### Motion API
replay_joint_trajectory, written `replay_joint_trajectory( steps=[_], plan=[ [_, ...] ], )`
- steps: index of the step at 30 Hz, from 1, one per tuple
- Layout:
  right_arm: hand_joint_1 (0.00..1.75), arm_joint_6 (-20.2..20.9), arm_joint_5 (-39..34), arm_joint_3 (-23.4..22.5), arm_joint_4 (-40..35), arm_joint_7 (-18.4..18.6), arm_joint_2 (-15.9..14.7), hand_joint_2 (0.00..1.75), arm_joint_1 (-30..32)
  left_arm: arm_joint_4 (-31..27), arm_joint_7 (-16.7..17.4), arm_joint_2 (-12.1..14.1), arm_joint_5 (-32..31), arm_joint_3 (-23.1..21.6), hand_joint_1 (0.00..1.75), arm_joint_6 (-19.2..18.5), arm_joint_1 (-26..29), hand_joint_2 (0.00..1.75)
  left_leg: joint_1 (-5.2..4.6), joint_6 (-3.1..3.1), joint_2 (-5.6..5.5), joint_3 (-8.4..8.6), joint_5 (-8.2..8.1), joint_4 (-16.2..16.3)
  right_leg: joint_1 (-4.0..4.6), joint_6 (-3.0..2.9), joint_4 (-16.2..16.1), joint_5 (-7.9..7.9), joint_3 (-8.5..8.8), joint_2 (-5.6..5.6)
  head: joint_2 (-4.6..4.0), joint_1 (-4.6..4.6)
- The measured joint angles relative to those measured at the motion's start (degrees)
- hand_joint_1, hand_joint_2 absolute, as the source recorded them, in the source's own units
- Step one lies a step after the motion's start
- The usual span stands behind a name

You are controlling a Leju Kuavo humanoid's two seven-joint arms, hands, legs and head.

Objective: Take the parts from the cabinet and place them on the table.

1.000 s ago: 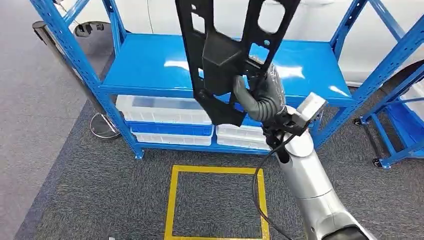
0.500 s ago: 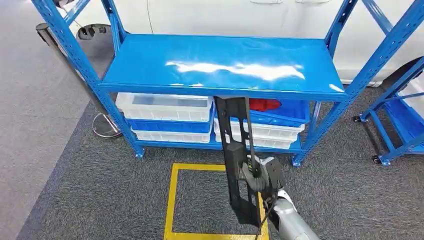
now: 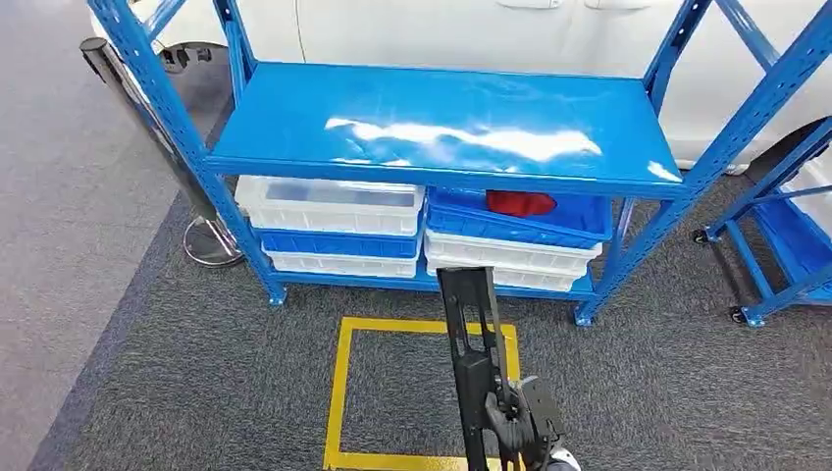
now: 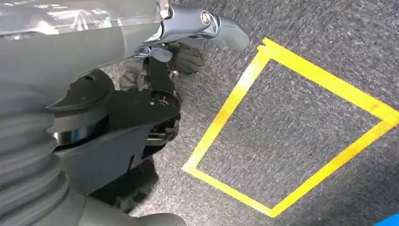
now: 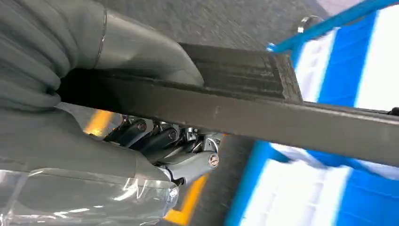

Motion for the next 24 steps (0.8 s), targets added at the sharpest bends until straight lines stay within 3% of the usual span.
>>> replay_joint_trajectory(
  steps=[3,5,6,8,10,11,12,14,15,16,19,20,21,22,24],
  plan=[
    [1.75,-2.01,3.60,0.20,-4.03,-0.11,-0.11,1.75,-0.62,0.00,0.00,0.00,0.00,0.00,0.00,0.00,-0.30,1.75,0.02,-0.89,0.01,-0.37,0.44,-0.11,0.34,-0.96,0.32,0.42,-0.77,0.16,0.00,-0.11],
    [1.75,-4.10,6.70,0.83,-7.81,-0.11,-0.39,1.75,-1.79,0.00,0.00,0.04,-0.11,0.00,0.00,-0.02,-0.34,1.75,0.18,-1.55,-0.01,-0.76,-0.05,0.47,-0.14,-1.96,-0.24,1.09,-0.88,0.13,0.00,-0.08],
    [1.75,-5.48,9.20,1.33,-10.26,-0.11,-0.63,1.75,-2.56,0.00,0.00,0.04,-0.17,0.00,0.00,-0.09,-0.42,1.75,0.24,-1.81,-0.01,-1.62,-1.84,2.56,-0.13,-2.28,-0.28,1.27,-1.03,0.25,0.00,-0.37],
    [1.75,-8.09,15.11,2.08,-15.40,0.42,-1.01,1.75,-3.49,0.00,0.02,0.04,-0.33,0.00,0.00,-0.13,-0.66,1.75,0.36,-2.20,-0.01,-5.25,-6.63,11.43,0.08,-2.62,-0.26,1.43,-1.22,0.27,-0.02,-0.37],
    [1.75,-10.96,20.95,2.58,-20.97,1.36,-1.38,1.75,-3.43,0.00,0.02,0.04,-0.35,0.00,0.00,-0.13,-0.64,1.75,0.39,-2.32,-0.01,-8.10,-8.82,18.53,0.35,-2.64,-0.12,1.44,-1.32,0.24,-0.02,-0.37],
    [1.75,-14.89,26.81,3.38,-24.65,2.72,-1.53,1.75,-3.18,0.00,0.02,0.04,-0.37,0.00,0.00,-0.13,-0.60,1.75,0.39,-2.20,-0.01,-7.69,-7.81,18.00,0.43,-2.65,-0.06,1.44,-1.31,0.24,0.00,-0.37],
    [1.75,-17.37,30.73,4.10,-27.79,3.89,-1.73,1.75,-2.84,0.00,0.02,0.04,-0.41,-0.02,0.00,-0.11,-0.59,1.75,0.38,-1.98,-0.01,-6.09,-5.83,14.98,0.48,-2.64,0.00,1.43,-1.28,0.25,-0.02,-0.37],
    [1.75,-19.43,33.51,5.14,-32.42,4.79,-2.01,1.75,-2.66,0.00,0.02,0.04,-0.50,-0.04,0.00,-0.11,-0.68,1.75,0.36,-1.30,-0.02,-0.93,-0.84,4.52,0.59,-2.59,0.04,1.40,-1.15,0.30,0.00,-0.37],
    [1.75,-20.19,34.24,5.48,-34.37,5.05,-2.10,1.75,-2.59,0.00,0.02,0.09,-0.50,-0.04,0.00,-0.11,-0.73,1.75,0.21,-0.87,-0.03,0.54,-0.82,1.27,0.70,-2.44,0.02,1.41,-1.25,0.29,-0.02,-0.31],
    [1.75,-22.29,36.67,5.77,-35.97,5.59,-2.23,1.75,-2.50,0.00,0.02,0.07,-0.52,-0.07,0.00,-0.11,-0.77,1.75,-0.05,-0.80,-0.01,1.00,-1.00,0.14,0.92,-2.07,0.23,1.46,-1.61,0.34,0.00,-0.35],
    [1.75,-26.90,47.69,7.19,-41.71,9.44,-3.14,1.75,-1.27,0.00,0.02,0.09,-0.66,-0.37,0.00,-0.15,-0.68,1.75,-0.19,-0.29,-0.11,0.36,-0.75,0.22,0.73,-1.12,-0.16,1.97,-1.94,0.23,0.00,-0.33],
    [1.75,-27.10,50.95,7.82,-45.11,10.50,-3.84,1.75,-0.83,0.00,0.02,0.07,-0.72,-0.65,0.00,-0.17,-0.69,1.75,0.23,0.24,-0.01,0.60,-0.28,-0.54,1.00,-0.69,-0.13,1.88,-1.94,0.24,0.00,-0.28],
    [1.75,-27.12,53.12,8.29,-47.88,11.52,-4.59,1.75,-0.71,0.00,0.02,0.07,-0.74,-0.85,0.00,-0.22,-0.78,1.75,0.36,0.57,0.00,0.69,0.00,-0.84,0.67,-0.47,1.30,0.43,-2.54,0.29,-0.02,-0.28],
    [1.75,-27.15,54.93,8.70,-50.02,12.42,-5.16,1.75,-0.97,0.00,0.02,0.07,-0.74,-0.96,0.00,-0.22,-0.90,1.75,0.39,0.78,0.03,0.55,0.07,-0.83,0.67,-0.35,4.74,-1.81,-4.07,0.30,0.00,-0.15],
    [1.75,-27.14,58.98,9.85,-53.22,14.16,-6.40,1.75,-2.39,0.00,0.04,0.07,-0.68,-1.01,0.00,-0.20,-0.95,1.75,0.29,0.91,0.15,0.34,0.13,-0.78,0.43,0.02,13.87,-5.82,-8.25,0.29,-0.02,-0.22]
  ],
)
